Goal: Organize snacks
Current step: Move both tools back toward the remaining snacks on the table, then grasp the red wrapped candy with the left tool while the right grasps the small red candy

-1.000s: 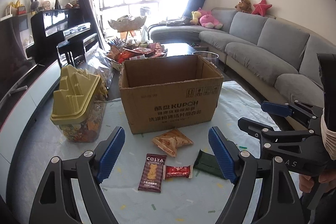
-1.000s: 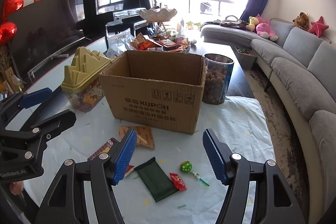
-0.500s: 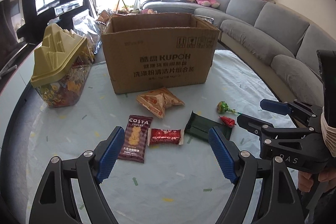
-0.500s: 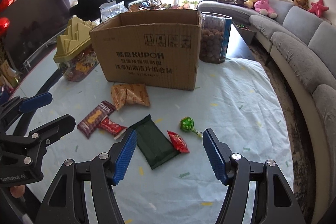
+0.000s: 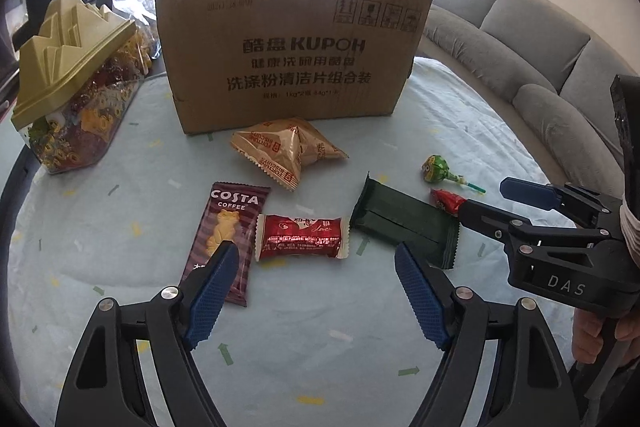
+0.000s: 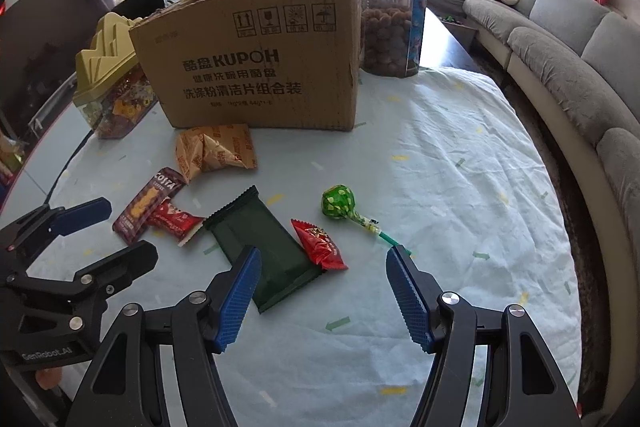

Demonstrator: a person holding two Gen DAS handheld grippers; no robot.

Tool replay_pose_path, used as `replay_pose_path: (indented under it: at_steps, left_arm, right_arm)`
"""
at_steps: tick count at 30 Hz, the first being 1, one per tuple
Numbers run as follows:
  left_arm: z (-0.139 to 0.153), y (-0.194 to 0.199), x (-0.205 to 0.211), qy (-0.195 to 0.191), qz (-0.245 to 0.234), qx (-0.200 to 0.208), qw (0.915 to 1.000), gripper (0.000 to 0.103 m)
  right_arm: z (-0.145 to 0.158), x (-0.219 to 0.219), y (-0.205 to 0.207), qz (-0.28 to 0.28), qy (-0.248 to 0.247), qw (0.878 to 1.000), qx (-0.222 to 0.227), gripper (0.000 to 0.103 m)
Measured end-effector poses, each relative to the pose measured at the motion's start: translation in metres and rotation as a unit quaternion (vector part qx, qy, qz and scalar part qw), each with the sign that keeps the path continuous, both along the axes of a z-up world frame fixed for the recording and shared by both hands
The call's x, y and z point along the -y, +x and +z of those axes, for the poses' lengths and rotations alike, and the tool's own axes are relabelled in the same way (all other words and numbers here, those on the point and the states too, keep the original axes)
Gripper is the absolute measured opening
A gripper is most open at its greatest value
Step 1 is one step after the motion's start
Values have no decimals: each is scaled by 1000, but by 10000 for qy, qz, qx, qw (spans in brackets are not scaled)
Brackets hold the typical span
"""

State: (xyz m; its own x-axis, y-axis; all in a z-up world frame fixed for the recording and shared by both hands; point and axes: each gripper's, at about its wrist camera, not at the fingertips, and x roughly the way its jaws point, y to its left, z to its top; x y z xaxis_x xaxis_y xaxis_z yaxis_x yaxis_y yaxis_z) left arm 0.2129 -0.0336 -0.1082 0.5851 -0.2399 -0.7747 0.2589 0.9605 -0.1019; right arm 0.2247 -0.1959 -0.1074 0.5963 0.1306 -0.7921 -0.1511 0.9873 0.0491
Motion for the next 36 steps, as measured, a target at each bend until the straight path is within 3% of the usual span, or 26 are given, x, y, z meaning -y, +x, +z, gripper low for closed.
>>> replay_pose_path:
  at_steps: [9,20,28,33,36]
  left_arm:
    - [-17,17,2,41,-9,-172,9998,70]
    - [-28,32,7,161,-18,-203,9997,59]
    - [-30,36,10,160,-17,-119,9998,57]
    - [-30,36,8,127,0,-68,9999,49]
    - [-30,35,6,100,-2,-55,9999,47]
  right_arm:
    - [-18,2,13,-79,29,9999,-149,65]
    - [-29,5,25,-85,197,9994,-268,53]
    - [-32,6,28,-90,244,9993,-282,46]
    - [-32,5,30,-52,285,9992,-274,34]
    - [-32,2,29,-13,278,9992,-271,21]
